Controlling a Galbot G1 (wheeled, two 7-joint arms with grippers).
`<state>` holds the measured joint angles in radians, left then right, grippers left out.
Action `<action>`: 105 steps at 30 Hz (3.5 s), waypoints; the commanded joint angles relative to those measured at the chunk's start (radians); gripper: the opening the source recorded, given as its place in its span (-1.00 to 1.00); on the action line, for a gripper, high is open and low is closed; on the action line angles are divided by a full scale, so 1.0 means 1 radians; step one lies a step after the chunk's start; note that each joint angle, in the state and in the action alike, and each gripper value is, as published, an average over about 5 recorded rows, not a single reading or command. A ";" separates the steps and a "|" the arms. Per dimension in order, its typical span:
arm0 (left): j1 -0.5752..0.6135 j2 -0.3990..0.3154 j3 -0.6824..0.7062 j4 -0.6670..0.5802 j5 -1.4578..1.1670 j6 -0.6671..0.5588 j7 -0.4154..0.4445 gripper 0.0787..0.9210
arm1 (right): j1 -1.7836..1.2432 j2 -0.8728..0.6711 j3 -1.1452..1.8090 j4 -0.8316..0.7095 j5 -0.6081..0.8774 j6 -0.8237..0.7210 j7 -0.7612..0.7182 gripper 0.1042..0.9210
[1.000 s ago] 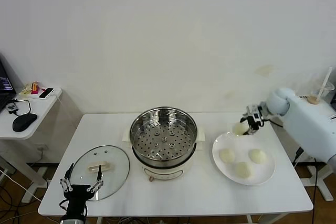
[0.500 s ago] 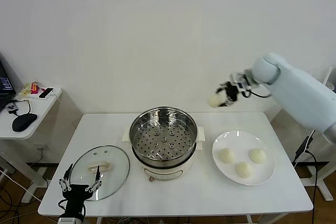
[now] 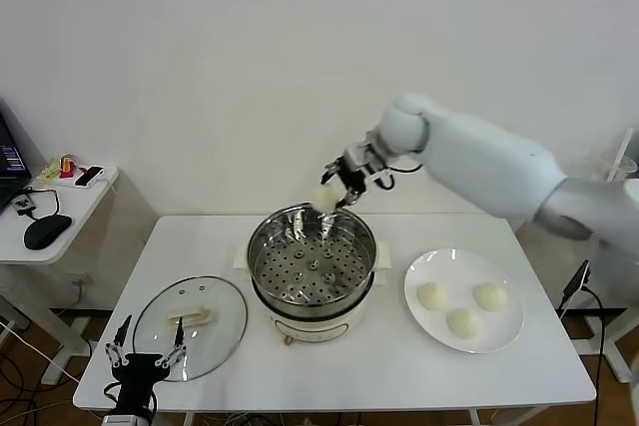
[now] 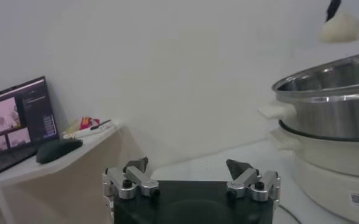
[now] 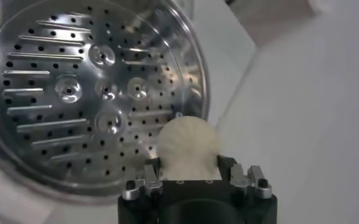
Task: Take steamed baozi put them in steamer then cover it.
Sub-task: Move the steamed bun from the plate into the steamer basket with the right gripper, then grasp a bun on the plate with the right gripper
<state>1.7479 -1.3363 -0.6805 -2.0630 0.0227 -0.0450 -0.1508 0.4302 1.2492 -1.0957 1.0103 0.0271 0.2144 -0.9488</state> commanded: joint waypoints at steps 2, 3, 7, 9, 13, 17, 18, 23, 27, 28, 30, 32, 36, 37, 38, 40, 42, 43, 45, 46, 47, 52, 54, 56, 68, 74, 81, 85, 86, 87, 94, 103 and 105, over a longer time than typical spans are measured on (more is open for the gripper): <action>0.000 -0.002 -0.003 0.000 0.014 -0.005 -0.001 0.77 | -0.036 0.144 -0.073 -0.128 -0.175 0.202 0.047 0.20; -0.001 -0.003 -0.004 -0.001 0.019 -0.007 -0.002 0.77 | -0.040 0.150 -0.071 -0.137 -0.190 0.214 0.051 0.20; 0.002 -0.005 -0.003 -0.006 0.019 -0.008 -0.002 0.77 | -0.057 0.162 -0.060 -0.159 -0.233 0.247 0.063 0.20; 0.003 -0.006 -0.004 -0.006 0.021 -0.010 -0.003 0.77 | -0.067 0.167 -0.050 -0.171 -0.268 0.264 0.069 0.20; 0.006 -0.012 -0.004 -0.009 0.028 -0.015 -0.007 0.77 | -0.080 0.173 -0.037 -0.194 -0.315 0.288 0.074 0.20; 0.006 -0.014 -0.001 -0.017 0.028 -0.014 -0.007 0.77 | -0.084 0.176 -0.034 -0.199 -0.327 0.295 0.073 0.22; 0.006 -0.014 0.000 -0.019 0.028 -0.014 -0.007 0.77 | -0.085 0.176 -0.034 -0.201 -0.331 0.296 0.072 0.22; 0.006 -0.014 0.003 -0.021 0.027 -0.014 -0.008 0.77 | -0.091 0.176 -0.033 -0.211 -0.344 0.307 0.074 0.22; 0.006 -0.015 0.007 -0.024 0.027 -0.014 -0.008 0.77 | -0.075 0.159 -0.032 -0.194 -0.312 0.298 0.074 0.34; 0.005 -0.015 0.008 -0.025 0.026 -0.013 -0.008 0.77 | -0.066 0.151 -0.035 -0.182 -0.287 0.285 0.068 0.42; 0.005 -0.015 0.008 -0.026 0.026 -0.012 -0.009 0.77 | -0.037 0.120 -0.050 -0.134 -0.207 0.226 0.044 0.54; 0.004 -0.015 0.008 -0.027 0.025 -0.011 -0.008 0.77 | 0.004 0.074 -0.071 -0.053 -0.092 0.114 0.014 0.66; 0.004 -0.013 0.009 -0.030 0.022 -0.008 -0.008 0.77 | 0.089 -0.037 -0.089 0.119 0.083 -0.106 -0.027 0.75; 0.003 -0.011 0.010 -0.031 0.021 -0.007 -0.007 0.77 | 0.103 -0.066 -0.087 0.148 0.096 -0.137 -0.032 0.76; 0.002 -0.010 0.010 -0.031 0.020 -0.006 -0.007 0.77 | 0.119 -0.101 -0.085 0.180 0.106 -0.170 -0.036 0.76; -0.001 -0.008 0.012 -0.034 0.015 -0.001 -0.005 0.77 | 0.143 -0.178 -0.086 0.239 0.118 -0.231 -0.041 0.76; -0.005 -0.004 0.015 -0.037 0.007 0.006 -0.002 0.77 | 0.163 -0.266 -0.089 0.303 0.132 -0.292 -0.044 0.76; -0.007 -0.002 0.016 -0.039 0.003 0.009 -0.001 0.77 | 0.169 -0.310 -0.089 0.335 0.139 -0.322 -0.043 0.76; -0.010 0.002 0.018 -0.044 -0.003 0.014 0.001 0.77 | 0.178 -0.410 -0.088 0.407 0.157 -0.385 -0.035 0.76; -0.011 0.003 0.020 -0.045 -0.005 0.015 0.002 0.77 | 0.180 -0.461 -0.087 0.441 0.167 -0.415 -0.030 0.76; -0.012 0.005 0.021 -0.046 -0.007 0.017 0.002 0.77 | 0.179 -0.516 -0.085 0.477 0.178 -0.444 -0.023 0.76; -0.020 0.015 0.031 -0.049 -0.011 0.021 0.004 0.77 | 0.135 -0.743 -0.087 0.616 0.180 -0.508 0.005 0.76; -0.023 0.020 0.036 -0.055 -0.013 0.023 0.005 0.77 | 0.098 -0.795 -0.089 0.646 0.151 -0.511 0.010 0.76; -0.028 0.024 0.042 -0.062 -0.014 0.027 0.007 0.77 | 0.047 -0.826 -0.078 0.658 0.113 -0.510 0.015 0.76; -0.058 0.036 0.044 -0.039 -0.019 0.045 0.009 0.77 | -0.434 -0.812 0.230 0.554 -0.080 -0.495 0.022 0.76; -0.049 0.031 0.030 -0.037 -0.018 0.049 0.008 0.77 | -0.518 -0.713 0.280 0.474 -0.125 -0.498 0.010 0.76; -0.041 0.026 0.021 -0.035 -0.015 0.052 0.008 0.77 | -0.556 -0.618 0.303 0.402 -0.173 -0.490 0.004 0.76; -0.040 0.025 0.017 -0.032 -0.016 0.051 0.008 0.77 | -0.564 -0.571 0.317 0.358 -0.183 -0.489 0.012 0.76; -0.040 0.025 0.016 -0.032 -0.016 0.051 0.008 0.77 | -0.564 -0.561 0.318 0.349 -0.185 -0.489 0.013 0.76; -0.039 0.025 0.015 -0.032 -0.017 0.051 0.008 0.77 | -0.565 -0.552 0.319 0.341 -0.186 -0.489 0.014 0.76; -0.039 0.023 0.008 -0.031 -0.018 0.049 0.008 0.77 | -0.571 -0.500 0.322 0.292 -0.193 -0.488 0.025 0.76; -0.041 0.021 0.006 -0.027 -0.017 0.049 0.006 0.77 | -0.566 -0.464 0.332 0.246 -0.216 -0.489 0.026 0.68; -0.041 0.021 0.005 -0.026 -0.017 0.049 0.006 0.77 | -0.565 -0.462 0.332 0.241 -0.218 -0.489 0.022 0.63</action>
<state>1.7065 -1.3158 -0.6746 -2.0891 0.0054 0.0044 -0.1448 -0.1175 0.7482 -0.7759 1.2940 -0.1748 -0.2728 -0.9247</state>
